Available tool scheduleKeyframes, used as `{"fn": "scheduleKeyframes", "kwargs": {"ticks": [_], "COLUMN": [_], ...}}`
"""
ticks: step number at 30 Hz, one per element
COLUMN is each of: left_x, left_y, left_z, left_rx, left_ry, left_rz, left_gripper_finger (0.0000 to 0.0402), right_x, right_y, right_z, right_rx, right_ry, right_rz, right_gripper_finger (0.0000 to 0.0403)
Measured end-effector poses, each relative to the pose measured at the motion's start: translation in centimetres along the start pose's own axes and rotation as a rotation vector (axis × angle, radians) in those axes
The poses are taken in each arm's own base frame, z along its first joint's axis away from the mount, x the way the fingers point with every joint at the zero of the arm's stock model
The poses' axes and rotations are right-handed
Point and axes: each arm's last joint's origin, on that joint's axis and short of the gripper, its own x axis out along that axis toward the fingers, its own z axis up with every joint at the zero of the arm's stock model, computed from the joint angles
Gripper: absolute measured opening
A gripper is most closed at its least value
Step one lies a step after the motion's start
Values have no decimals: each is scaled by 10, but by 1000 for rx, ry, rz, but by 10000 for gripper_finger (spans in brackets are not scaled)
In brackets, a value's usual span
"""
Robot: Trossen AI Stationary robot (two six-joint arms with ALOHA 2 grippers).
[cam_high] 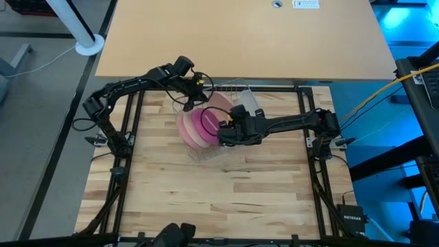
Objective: Sort dishes
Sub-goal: Put the light brown plate into the dish rack
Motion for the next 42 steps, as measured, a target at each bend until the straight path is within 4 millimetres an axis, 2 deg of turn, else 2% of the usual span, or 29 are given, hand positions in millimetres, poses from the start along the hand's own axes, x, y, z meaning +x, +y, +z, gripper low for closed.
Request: {"fn": "scheduleKeyframes", "kwargs": {"ticks": [11,21,25,29,32,42], "left_x": [0,1,12,36,47,53], "left_y": [1,3,6,7,5,4], "left_z": [-4,2,-1,-14,-17,-11], "left_rx": [21,47,32,-2,14,106], "left_ry": [72,30,34,85,100,96], "left_rz": [57,89,75,18,-2,43], "left_gripper_finger": [1,1,1,1,1,1], "right_x": [0,0,0,0,0,0], "right_y": [1,1,1,2,2,3], "right_z": [0,0,0,0,0,1], "right_rx": [-18,-16,-15,-9,-16,-22], "right_ry": [3,6,11,14,14,5], "right_rz": [8,10,13,20,21,23], "right_gripper_finger": [37,37,37,37,37,37]}}
